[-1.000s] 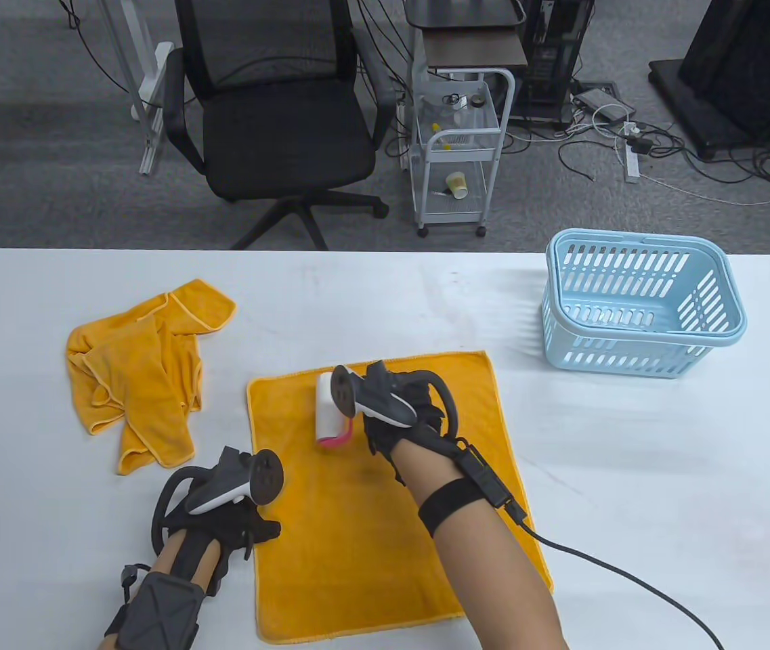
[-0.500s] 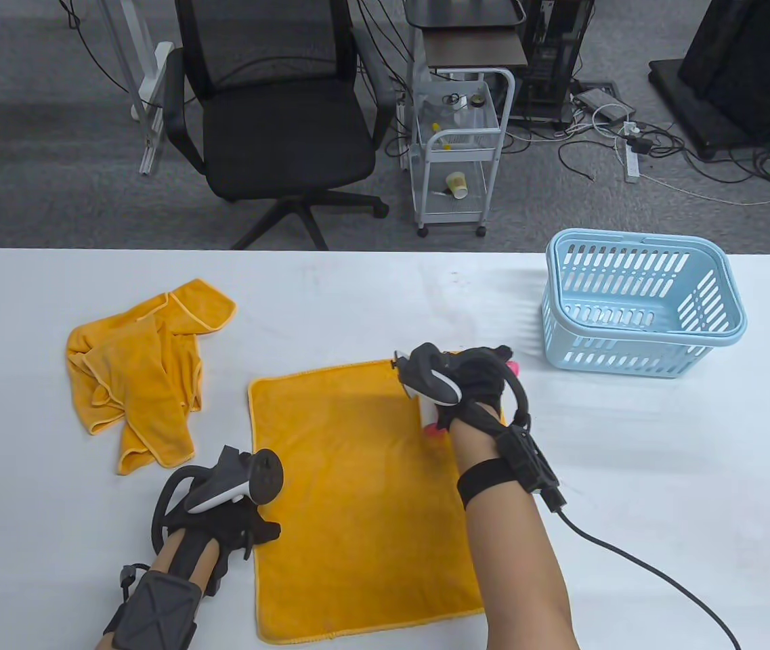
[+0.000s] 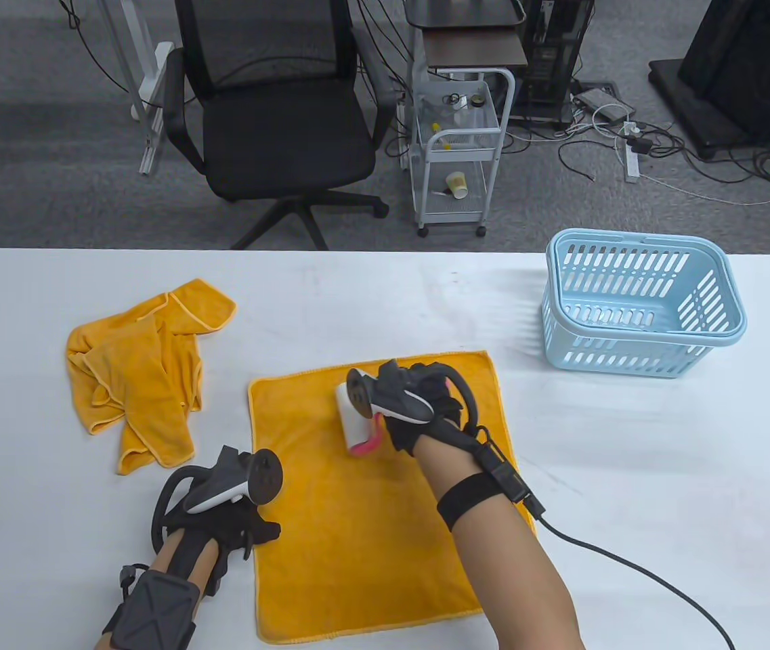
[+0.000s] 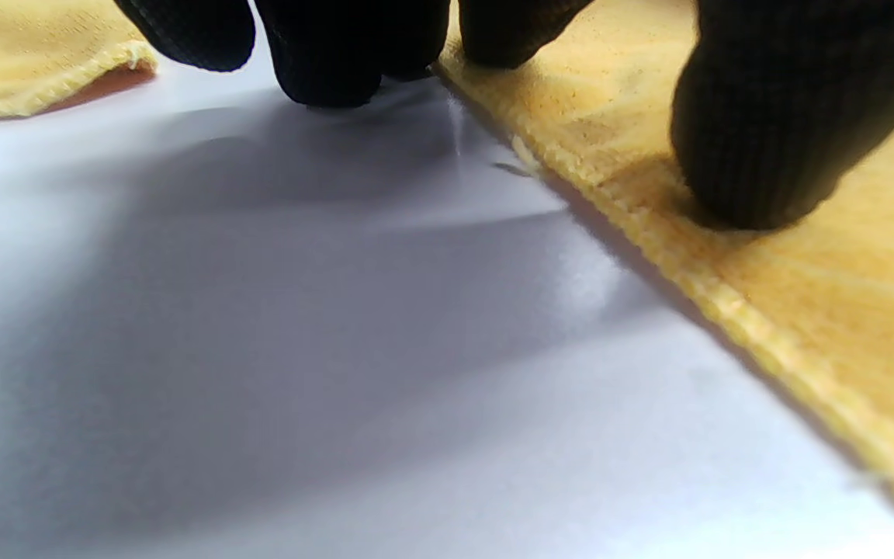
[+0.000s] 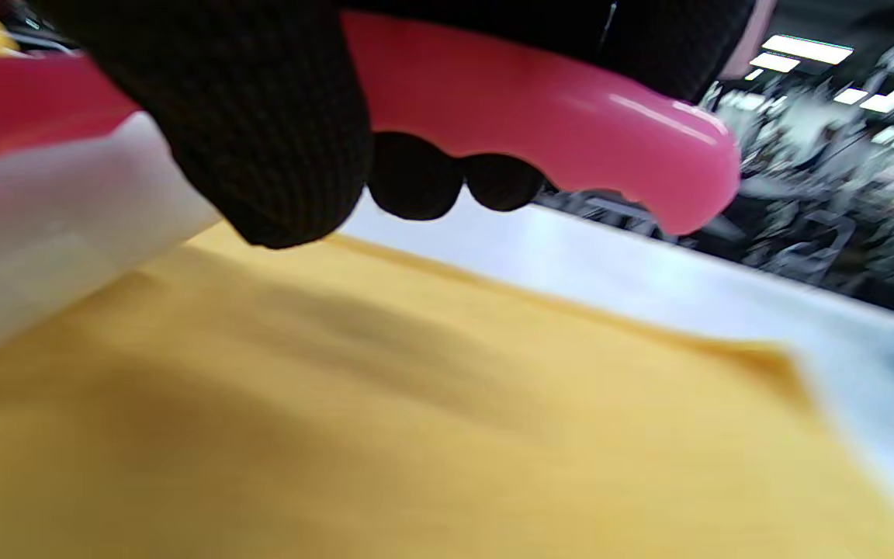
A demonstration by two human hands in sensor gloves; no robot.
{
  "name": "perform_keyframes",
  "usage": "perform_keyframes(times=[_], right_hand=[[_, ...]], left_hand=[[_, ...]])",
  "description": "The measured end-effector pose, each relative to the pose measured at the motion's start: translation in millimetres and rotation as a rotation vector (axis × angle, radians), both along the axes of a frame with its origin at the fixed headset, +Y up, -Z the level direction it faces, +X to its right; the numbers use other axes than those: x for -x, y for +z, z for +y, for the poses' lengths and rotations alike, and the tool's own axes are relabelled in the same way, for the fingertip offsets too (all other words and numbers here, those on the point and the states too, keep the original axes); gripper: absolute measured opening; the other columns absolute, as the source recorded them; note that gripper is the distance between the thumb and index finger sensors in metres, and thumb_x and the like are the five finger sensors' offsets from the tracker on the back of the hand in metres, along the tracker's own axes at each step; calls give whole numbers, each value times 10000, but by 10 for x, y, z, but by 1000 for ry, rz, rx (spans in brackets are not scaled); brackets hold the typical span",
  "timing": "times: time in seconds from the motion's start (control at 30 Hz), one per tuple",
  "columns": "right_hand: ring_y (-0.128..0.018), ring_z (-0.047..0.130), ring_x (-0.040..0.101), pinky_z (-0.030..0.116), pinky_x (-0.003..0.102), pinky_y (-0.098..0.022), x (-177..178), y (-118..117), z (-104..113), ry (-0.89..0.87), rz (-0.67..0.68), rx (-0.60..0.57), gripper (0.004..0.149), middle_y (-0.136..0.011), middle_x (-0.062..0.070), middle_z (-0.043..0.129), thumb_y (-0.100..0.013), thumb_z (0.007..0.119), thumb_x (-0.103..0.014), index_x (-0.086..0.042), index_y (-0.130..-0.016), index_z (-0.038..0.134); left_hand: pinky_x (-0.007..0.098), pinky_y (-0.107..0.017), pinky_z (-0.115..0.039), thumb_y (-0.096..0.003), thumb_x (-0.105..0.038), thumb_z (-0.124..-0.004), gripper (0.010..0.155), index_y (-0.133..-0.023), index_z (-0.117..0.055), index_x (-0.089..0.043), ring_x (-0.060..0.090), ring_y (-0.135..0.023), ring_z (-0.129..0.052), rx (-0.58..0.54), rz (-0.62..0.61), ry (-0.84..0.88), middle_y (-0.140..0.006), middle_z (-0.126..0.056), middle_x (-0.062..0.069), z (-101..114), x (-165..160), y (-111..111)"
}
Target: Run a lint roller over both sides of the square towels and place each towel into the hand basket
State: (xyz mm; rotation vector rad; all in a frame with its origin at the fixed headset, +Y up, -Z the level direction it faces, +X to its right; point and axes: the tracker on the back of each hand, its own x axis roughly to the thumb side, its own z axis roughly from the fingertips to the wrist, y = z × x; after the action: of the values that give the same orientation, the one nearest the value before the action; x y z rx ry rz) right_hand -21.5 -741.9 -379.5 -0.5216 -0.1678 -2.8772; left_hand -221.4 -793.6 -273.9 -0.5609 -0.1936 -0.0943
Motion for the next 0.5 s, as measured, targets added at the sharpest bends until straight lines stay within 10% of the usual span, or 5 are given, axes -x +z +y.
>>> perform_keyframes(times=[0.17,0.5], right_hand=[[-870,850,341,701,598,-645,123,87,-156,-12,39,48,548,-939,29,841,-452,931,-347,-320,-970,752],[-854,845,355,684,620,-648,-1046,-114,36,395,-207,-58,547,-904,29,863,-441,955,-301,-323,-956,769]], left_hand=[[706,-742,-503,-371,-622,-884,905,-1081,-496,-218,468,-1040,-590,-1,-1,1,-1209,-407,146,1,0,0],[706,-742,-503,-370,-621,-886,908,-1080,-500,-207,467,-1044,-591,1,-7,-3,-1209,-410,149,6,-6,-4]])
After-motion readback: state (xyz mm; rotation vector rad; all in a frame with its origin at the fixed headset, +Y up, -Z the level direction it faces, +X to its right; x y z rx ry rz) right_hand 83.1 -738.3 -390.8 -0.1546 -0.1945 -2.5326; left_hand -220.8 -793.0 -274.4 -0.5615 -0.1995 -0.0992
